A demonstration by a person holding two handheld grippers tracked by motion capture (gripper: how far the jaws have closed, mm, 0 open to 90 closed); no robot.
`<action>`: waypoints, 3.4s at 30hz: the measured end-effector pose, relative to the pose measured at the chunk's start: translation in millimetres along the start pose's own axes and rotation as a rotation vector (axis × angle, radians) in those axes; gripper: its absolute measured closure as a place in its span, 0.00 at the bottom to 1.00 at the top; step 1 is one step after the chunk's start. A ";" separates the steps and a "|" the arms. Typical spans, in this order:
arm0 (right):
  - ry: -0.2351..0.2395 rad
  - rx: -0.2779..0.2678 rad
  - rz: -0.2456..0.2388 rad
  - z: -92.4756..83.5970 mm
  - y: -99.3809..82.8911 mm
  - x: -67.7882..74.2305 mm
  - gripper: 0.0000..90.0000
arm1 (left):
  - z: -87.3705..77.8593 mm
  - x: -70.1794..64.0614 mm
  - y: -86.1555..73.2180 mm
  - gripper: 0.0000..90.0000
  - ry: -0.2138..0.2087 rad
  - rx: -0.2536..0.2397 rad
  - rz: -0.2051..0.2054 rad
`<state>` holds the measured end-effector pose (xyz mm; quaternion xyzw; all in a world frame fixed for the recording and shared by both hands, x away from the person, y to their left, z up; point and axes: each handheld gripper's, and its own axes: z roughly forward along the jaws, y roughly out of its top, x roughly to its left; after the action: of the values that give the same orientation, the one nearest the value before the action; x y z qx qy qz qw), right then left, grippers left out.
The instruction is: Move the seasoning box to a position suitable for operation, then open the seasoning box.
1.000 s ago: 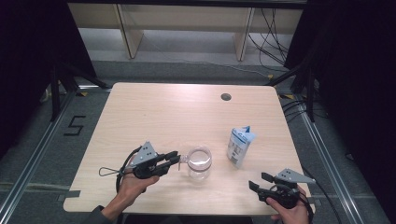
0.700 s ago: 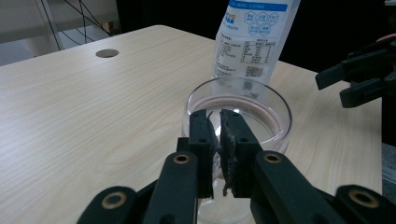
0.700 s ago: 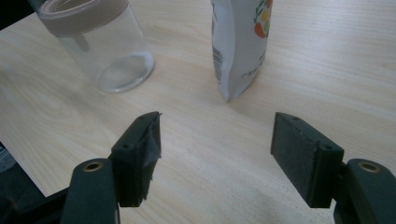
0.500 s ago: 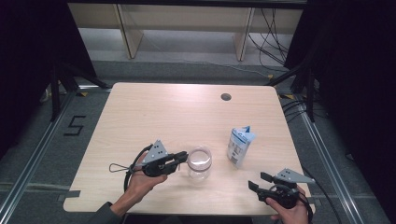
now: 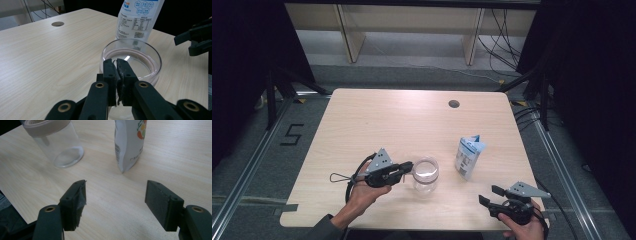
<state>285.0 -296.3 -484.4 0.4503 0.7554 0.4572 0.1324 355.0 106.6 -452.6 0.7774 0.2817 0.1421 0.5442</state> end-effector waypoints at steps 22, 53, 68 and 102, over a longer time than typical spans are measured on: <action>0.029 0.014 -0.022 1.8 1.5 5.8 0.45 | -8.0 3.6 -3.6 0.95 0.012 -0.006 -0.015; 0.141 -0.029 -0.179 38.7 26.3 42.3 0.76 | -7.7 3.7 -5.0 0.95 0.016 -0.014 -0.017; 0.144 -0.035 -0.212 55.4 39.2 50.8 0.91 | -7.5 5.5 -7.4 0.95 0.010 -0.017 -0.030; 0.195 -0.087 -0.271 84.5 79.9 72.2 0.97 | -11.6 5.9 -9.1 0.72 0.021 -0.037 -0.059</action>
<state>341.0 -176.0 -450.6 0.2916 0.7979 0.5091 0.1383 351.0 121.3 -457.3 0.7570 0.3076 0.1392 0.5595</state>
